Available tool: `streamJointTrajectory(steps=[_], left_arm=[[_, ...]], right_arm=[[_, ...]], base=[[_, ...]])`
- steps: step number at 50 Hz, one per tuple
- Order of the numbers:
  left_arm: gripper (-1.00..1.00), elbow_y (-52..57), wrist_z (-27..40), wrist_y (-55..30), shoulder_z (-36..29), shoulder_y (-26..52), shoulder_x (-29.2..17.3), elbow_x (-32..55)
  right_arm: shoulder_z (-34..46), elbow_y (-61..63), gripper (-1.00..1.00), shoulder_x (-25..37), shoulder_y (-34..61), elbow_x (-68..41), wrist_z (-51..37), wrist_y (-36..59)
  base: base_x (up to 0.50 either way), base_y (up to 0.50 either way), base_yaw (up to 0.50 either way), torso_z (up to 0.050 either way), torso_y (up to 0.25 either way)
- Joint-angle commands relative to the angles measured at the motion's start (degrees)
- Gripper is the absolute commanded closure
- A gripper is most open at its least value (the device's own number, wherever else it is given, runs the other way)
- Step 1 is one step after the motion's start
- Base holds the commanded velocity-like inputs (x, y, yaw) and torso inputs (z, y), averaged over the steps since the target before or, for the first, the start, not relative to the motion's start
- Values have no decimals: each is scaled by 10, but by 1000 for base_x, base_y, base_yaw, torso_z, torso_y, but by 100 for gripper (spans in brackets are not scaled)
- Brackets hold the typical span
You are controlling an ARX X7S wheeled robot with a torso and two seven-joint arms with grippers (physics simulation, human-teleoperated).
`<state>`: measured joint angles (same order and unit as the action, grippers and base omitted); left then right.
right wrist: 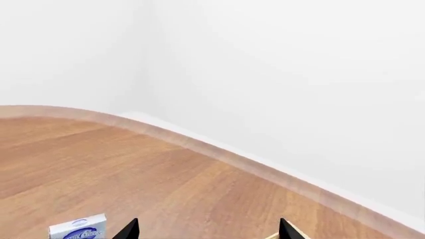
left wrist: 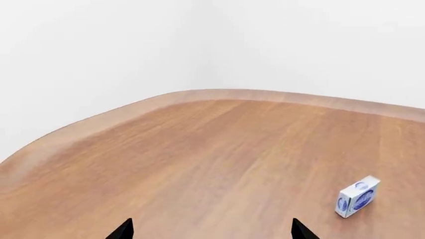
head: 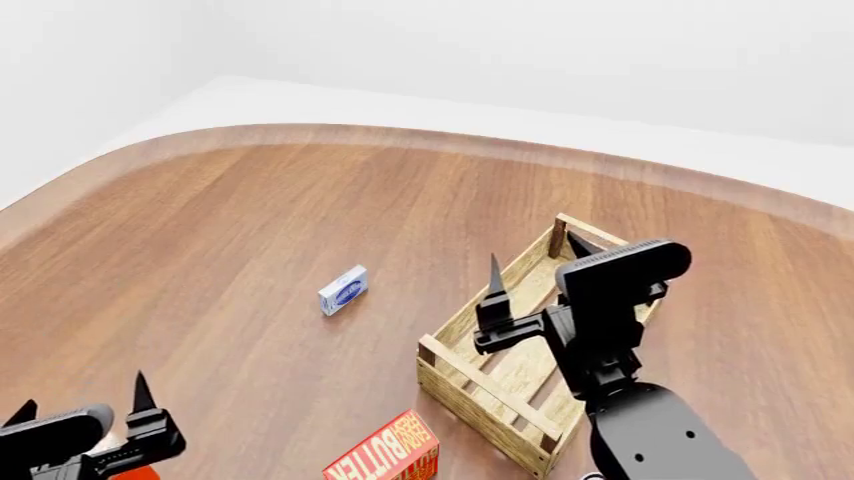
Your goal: Pick up the ketchup, and put it in the wooden tray.
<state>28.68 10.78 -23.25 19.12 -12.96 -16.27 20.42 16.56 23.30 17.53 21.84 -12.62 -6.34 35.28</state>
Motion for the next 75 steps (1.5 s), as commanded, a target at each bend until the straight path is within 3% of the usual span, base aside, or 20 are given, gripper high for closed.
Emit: streamJointTrajectory(steps=[1,75], left_arm=[[-100,-47,-6,32,-5,-5,6,-12],[-100,-128,-2,72,-18,-36,15,-9]], right_arm=[[7,4,-100,1,2,2,-4,5],[20,12,-100,8,2,-8,-20,11]], base=[[0,0,0,0,0],[0,0,0,0,0]])
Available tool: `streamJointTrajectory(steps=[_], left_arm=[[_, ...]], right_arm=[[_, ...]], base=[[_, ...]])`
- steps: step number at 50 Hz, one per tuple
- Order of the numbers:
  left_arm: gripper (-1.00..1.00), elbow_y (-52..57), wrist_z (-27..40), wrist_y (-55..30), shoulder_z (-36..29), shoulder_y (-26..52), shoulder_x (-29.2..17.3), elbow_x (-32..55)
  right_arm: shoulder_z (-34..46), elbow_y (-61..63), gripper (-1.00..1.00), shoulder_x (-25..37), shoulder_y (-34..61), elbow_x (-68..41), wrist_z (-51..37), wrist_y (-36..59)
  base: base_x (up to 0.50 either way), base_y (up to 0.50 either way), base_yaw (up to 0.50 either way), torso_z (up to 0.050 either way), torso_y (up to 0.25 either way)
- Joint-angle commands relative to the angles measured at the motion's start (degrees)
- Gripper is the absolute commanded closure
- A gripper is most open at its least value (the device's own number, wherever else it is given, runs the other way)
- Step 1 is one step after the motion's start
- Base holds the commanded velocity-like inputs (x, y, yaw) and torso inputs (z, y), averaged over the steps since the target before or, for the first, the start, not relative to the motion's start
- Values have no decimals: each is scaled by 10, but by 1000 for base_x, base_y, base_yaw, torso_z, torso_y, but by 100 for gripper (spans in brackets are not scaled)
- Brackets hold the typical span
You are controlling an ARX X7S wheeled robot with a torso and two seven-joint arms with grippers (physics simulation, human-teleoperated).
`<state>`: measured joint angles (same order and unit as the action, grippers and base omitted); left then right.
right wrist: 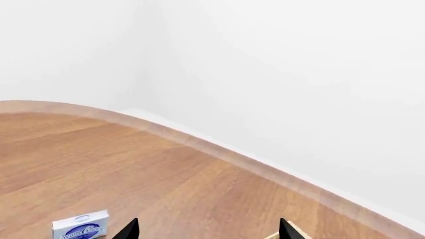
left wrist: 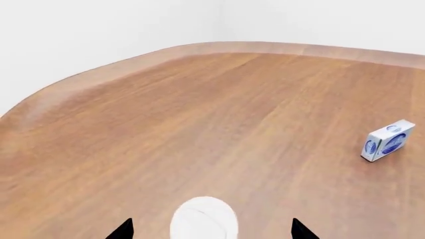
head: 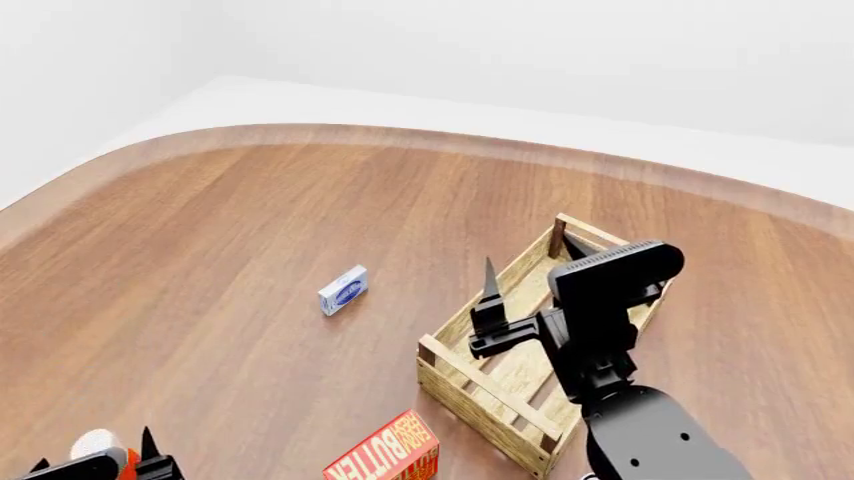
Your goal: Pick up the ketchup, and put it in the wooden tray.
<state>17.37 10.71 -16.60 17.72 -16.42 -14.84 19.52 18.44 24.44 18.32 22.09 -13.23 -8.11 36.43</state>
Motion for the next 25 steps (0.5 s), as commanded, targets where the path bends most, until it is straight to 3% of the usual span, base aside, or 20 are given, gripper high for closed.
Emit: streamJointTrajectory(steps=[1,25], left_arm=[[-100,-18,-1,5,-5,1,0,0],[-100,-115,12,22,-26,50,4,-20]], right_arm=[[1,0,-100,0,0,-2,-3,-1],[-6,13,-100,10,-12,-8,-10,0]], base=[[0,0,0,0,0],[0,0,0,0,0]])
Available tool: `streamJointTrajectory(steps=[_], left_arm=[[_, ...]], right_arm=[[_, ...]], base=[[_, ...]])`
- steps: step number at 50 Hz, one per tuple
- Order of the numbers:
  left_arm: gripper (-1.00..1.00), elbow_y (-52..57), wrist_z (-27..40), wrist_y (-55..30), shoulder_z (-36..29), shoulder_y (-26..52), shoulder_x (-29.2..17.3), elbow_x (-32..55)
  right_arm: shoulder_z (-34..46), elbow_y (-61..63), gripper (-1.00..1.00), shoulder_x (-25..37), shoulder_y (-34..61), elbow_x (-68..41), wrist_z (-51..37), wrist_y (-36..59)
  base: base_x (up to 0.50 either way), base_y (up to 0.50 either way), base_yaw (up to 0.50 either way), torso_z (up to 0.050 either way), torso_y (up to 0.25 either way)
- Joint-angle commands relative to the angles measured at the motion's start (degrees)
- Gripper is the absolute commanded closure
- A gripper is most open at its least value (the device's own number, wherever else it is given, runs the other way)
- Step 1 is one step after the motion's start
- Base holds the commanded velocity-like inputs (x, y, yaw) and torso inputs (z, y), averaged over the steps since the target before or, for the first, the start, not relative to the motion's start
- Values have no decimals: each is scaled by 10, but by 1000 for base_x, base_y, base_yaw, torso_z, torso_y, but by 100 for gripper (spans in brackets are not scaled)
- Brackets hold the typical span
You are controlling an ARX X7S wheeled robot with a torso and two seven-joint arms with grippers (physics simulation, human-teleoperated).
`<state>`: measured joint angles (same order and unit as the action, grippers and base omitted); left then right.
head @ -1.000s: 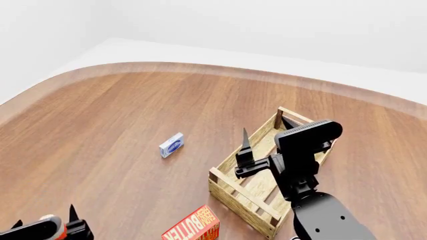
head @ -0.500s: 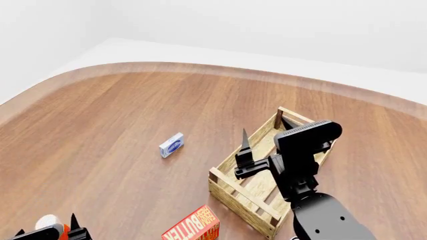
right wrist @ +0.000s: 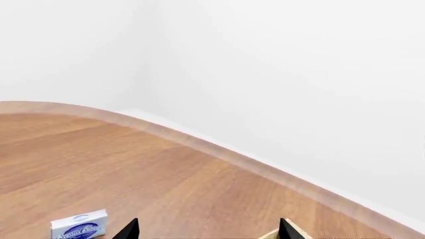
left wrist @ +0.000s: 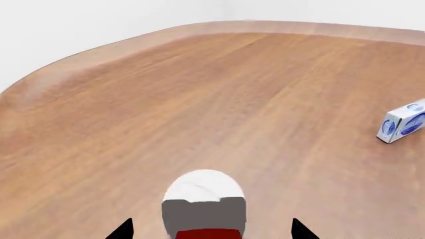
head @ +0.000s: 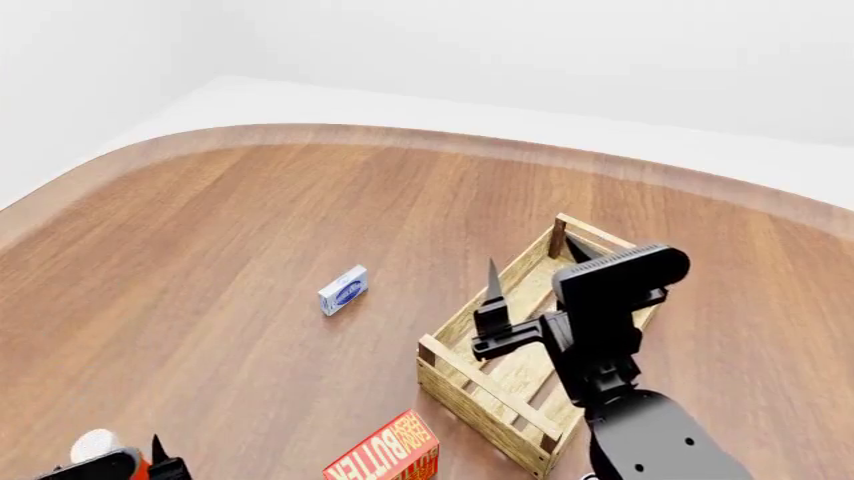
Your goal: Pick up the ketchup, and put it in the wooden tray.
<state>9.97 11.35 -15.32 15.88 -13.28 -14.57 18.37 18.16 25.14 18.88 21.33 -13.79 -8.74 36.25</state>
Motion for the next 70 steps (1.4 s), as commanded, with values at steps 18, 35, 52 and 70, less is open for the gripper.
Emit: streamJointTrajectory(steps=[18,35,52,70], left_arm=[[100,-136,24,31,-14,70,5,-27],[100,-157,19,49,-23,82,0,-31],[100,32,-10,-34,-60,94,-48,-7],[100,36,-61,-205,-187,400,-67,35]], right_arm=[[-8,22,-100,11,-9,-8,-10,11],[-6,7,-100,7,-4,-9,-13,3],[-27,20,-100,16,0,-22,-16,10],[-103,86,-100,53,2,-54,-42,80]], base=[[0,0,0,0,0],[0,0,0,0,0],[0,0,0,0,0],[0,0,0,0,0]])
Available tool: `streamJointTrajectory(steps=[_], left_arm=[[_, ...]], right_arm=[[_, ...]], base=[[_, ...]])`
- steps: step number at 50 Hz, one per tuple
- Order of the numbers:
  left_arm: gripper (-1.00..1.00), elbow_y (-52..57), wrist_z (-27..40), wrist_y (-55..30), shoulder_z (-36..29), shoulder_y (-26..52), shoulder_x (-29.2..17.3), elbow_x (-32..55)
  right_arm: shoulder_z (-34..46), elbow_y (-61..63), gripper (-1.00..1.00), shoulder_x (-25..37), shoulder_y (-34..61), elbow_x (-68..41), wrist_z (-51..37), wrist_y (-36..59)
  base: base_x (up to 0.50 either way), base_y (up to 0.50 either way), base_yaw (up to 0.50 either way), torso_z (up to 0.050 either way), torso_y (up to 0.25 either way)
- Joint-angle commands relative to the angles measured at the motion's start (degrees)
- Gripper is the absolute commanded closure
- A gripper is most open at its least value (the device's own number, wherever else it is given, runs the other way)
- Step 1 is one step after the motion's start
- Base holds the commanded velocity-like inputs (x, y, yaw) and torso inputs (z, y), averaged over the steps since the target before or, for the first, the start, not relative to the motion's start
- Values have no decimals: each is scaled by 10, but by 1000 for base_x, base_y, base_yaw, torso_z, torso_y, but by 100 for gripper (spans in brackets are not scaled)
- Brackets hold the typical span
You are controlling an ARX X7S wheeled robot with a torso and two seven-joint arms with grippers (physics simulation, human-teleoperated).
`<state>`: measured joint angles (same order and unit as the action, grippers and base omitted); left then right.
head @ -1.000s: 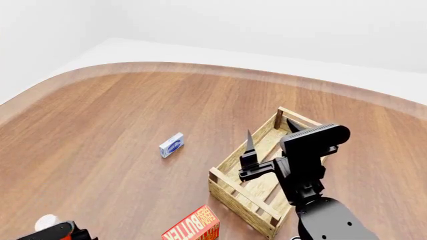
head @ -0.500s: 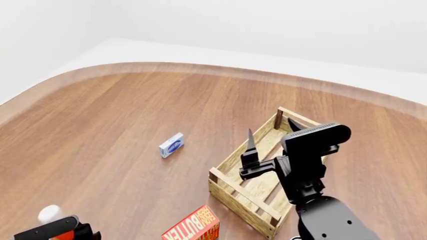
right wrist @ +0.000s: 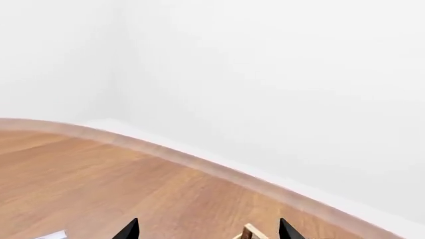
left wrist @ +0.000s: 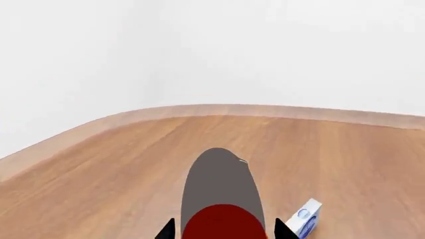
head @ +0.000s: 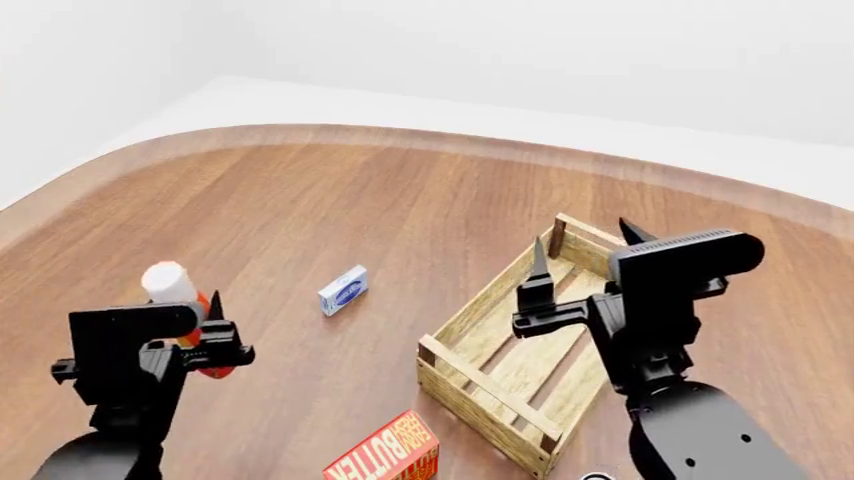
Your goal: Pick up the ketchup, and put it in the wooden tray.
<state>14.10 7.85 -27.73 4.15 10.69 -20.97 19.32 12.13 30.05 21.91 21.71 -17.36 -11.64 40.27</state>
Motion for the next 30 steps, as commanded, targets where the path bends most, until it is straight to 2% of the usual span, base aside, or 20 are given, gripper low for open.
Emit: streamJointTrajectory(steps=[1,14,24,30], left_arm=[[100,-19,-31,-85,-80,182,3,25],[100,-149,-83,-135,-181,331,62,23],[100,-259,-121,-101,-230,414,117,10],[100,-373,-137,-59,-248,478,163,-1]], right_arm=[[-51,45,-100,26,-2,-22,-15,47],[-118,65,-100,42,-23,-50,-26,76],[-176,87,-100,54,-50,-68,-36,92],[-205,91,-100,58,-70,-73,-38,88]], base=[[0,0,0,0,0],[0,0,0,0,0],[0,0,0,0,0],[0,0,0,0,0]])
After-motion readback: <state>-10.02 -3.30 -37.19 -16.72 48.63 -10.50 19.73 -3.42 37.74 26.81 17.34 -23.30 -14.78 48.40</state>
